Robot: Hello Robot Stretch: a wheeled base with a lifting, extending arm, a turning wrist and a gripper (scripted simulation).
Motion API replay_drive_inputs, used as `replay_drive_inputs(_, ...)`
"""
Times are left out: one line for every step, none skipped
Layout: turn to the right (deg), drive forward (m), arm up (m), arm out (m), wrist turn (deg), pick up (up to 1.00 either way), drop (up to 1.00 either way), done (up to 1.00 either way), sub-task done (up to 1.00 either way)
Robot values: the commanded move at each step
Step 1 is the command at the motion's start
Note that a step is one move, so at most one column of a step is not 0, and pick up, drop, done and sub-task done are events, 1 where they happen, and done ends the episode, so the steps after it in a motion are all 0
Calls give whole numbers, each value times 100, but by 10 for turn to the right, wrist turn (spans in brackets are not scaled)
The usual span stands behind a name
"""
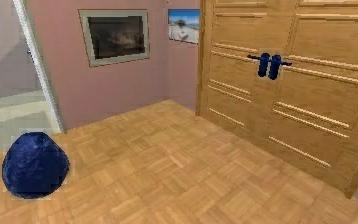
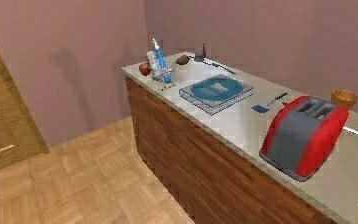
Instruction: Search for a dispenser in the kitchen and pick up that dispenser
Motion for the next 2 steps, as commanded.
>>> replay_drive_inputs(450, 0, 0, 0, 0, 0, 0, 0, 0)
replay_drive_inputs(300, 0, 0, 0, 0, 0, 0, 0, 0)
